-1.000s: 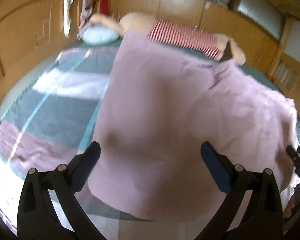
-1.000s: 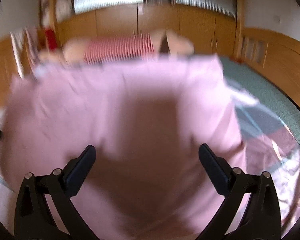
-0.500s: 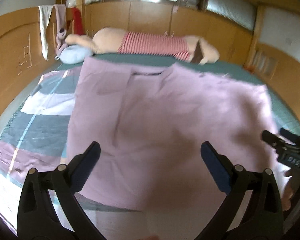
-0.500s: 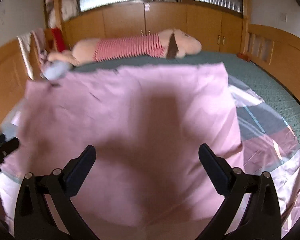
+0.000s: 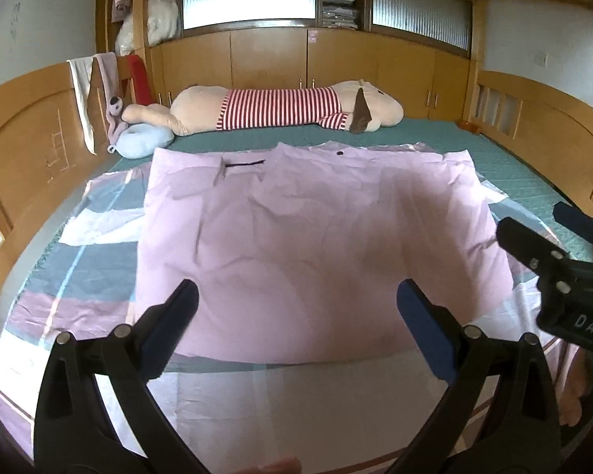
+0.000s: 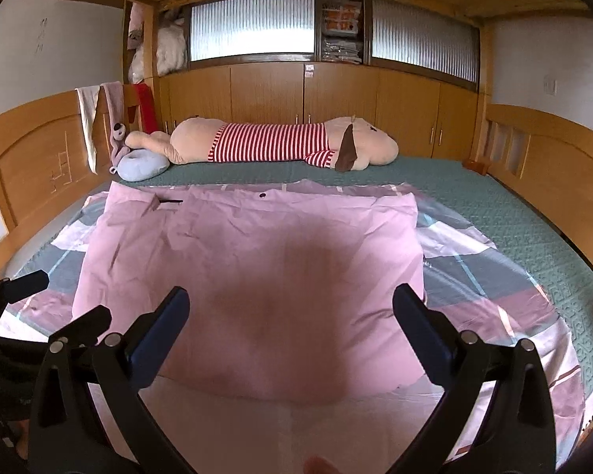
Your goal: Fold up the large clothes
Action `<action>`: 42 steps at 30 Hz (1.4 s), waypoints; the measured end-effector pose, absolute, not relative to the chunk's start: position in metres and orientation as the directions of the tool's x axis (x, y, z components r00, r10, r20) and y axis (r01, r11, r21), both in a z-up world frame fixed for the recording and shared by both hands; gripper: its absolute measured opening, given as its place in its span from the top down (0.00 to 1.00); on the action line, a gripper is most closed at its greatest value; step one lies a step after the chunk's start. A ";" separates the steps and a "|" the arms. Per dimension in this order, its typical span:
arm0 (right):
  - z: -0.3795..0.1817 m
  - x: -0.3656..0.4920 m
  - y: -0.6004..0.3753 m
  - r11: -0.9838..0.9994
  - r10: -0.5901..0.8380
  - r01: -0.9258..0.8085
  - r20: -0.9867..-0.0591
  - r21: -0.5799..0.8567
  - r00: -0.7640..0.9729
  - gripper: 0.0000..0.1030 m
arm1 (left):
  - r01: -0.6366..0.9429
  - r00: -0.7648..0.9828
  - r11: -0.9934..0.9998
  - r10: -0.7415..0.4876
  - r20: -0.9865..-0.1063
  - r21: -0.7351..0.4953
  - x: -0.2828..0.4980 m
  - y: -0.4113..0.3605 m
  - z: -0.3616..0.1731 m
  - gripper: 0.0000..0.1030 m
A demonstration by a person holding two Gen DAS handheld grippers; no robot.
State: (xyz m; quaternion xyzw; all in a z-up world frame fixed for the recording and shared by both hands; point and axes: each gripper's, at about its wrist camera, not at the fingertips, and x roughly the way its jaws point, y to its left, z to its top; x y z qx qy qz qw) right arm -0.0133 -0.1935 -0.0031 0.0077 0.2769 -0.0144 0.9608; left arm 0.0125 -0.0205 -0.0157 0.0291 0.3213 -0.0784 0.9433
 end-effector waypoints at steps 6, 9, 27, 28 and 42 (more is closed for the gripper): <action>-0.007 -0.007 -0.197 0.999 -0.008 0.029 -0.552 0.029 0.834 0.01 | 0.156 0.784 0.988 -0.120 -0.609 0.006 0.014 -0.017 -0.015 0.02; -0.008 -0.007 -0.196 0.999 -0.007 0.032 -0.558 0.035 0.830 0.01 | 0.151 0.784 0.989 -0.118 -0.609 0.002 0.015 -0.016 -0.015 0.02; -0.009 -0.008 -0.189 0.999 -0.011 0.029 -0.556 0.023 0.831 0.01 | 0.131 0.781 0.991 -0.097 -0.617 0.011 0.017 -0.010 -0.015 0.02; -0.009 -0.008 -0.189 0.999 -0.013 0.030 -0.556 0.020 0.831 0.01 | 0.131 0.781 0.991 -0.096 -0.617 0.012 0.017 -0.010 -0.015 0.02; -0.010 -0.008 -0.188 0.999 -0.019 0.033 -0.559 0.014 0.829 0.01 | 0.124 0.783 0.992 -0.100 -0.614 -0.004 0.015 -0.008 -0.017 0.02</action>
